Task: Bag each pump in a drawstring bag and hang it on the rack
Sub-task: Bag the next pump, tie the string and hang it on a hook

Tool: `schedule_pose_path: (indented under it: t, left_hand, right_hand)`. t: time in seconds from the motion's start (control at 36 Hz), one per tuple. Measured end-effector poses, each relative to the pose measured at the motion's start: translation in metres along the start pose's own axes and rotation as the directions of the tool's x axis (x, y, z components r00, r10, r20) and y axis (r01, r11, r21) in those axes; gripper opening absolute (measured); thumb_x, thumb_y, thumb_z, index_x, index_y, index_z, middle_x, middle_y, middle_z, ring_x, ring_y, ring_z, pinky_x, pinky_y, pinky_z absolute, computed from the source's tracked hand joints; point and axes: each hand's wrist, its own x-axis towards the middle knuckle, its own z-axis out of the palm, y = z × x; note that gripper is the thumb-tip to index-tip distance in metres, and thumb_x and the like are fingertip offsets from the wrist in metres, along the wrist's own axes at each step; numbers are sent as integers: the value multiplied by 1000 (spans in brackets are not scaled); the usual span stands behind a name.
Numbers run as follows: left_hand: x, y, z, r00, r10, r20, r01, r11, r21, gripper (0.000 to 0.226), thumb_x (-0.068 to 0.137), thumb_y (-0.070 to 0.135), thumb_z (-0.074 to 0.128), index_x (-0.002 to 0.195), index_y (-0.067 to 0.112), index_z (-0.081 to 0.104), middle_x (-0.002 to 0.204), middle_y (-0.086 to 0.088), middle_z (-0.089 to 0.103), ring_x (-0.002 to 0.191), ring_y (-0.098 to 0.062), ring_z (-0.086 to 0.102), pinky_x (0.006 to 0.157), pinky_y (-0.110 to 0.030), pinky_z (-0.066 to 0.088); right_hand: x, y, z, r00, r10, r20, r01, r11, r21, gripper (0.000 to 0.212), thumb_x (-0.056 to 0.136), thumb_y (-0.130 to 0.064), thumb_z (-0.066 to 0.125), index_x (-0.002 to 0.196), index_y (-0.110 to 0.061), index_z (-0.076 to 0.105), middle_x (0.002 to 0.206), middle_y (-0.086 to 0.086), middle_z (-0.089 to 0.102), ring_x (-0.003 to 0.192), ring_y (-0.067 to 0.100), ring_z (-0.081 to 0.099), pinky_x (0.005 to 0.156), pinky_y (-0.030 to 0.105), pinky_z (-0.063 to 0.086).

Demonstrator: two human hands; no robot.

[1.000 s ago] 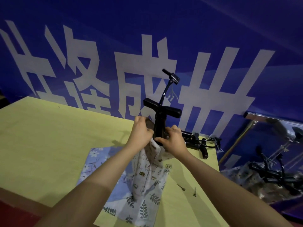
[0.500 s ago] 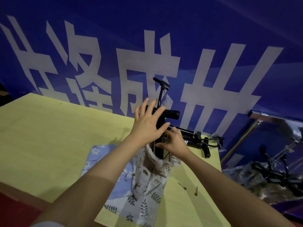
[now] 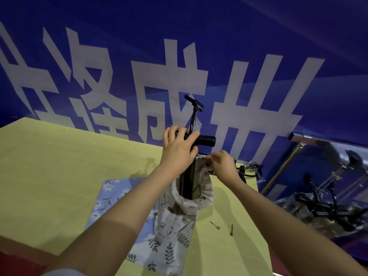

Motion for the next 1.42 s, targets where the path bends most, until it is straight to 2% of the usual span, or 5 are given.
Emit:
schedule_pose_path:
  t: [0.28, 0.83, 1.0, 1.17, 1.42]
  left_hand:
    - [10, 8, -6, 997, 65, -49, -55, 981, 184, 37, 70, 20, 76, 104, 15, 63, 88, -15, 58, 88, -39, 56, 86, -50, 45]
    - [6, -22, -32, 921, 289, 261, -290, 956, -36, 38, 79, 35, 40, 104, 14, 58, 105, -8, 53, 108, -29, 44, 105, -45, 31]
    - [6, -25, -38, 962, 139, 236, -100, 980, -171, 64, 84, 60, 17, 114, 16, 52, 118, -7, 51, 122, -26, 37, 111, -37, 16]
    - [21, -13, -43, 976, -125, 179, 155, 974, -164, 42, 92, 52, 39, 127, 30, 38, 99, 1, 59, 107, -23, 49, 99, -35, 24]
    - [32, 2, -46, 928, -188, 321, 268, 936, -226, 40, 92, 38, 48, 127, 21, 48, 129, -7, 37, 126, -26, 36, 113, -43, 0]
  right_hand:
    - [3, -42, -37, 992, 68, -103, 10, 791, 612, 28, 100, -23, 45, 75, -15, 54, 58, 1, 39, 50, 15, 39, 51, 29, 41]
    - [30, -117, -78, 885, -253, -392, 385, 871, 306, 24, 100, -25, 46, 92, -8, 61, 66, -7, 52, 51, -1, 43, 54, 16, 37]
    - [28, -127, -77, 810, -443, -384, 472, 882, -23, 24, 99, -29, 48, 86, -12, 59, 62, -14, 49, 55, 1, 48, 53, 18, 35]
    - [22, -146, -76, 804, -472, -362, 547, 827, 135, 20, 99, -18, 50, 86, -6, 59, 61, -15, 48, 55, -4, 51, 52, 9, 34]
    - [23, -171, -77, 832, -350, -429, 508, 793, 337, 20, 99, -16, 47, 83, -9, 57, 63, -7, 48, 51, -2, 43, 53, 11, 36]
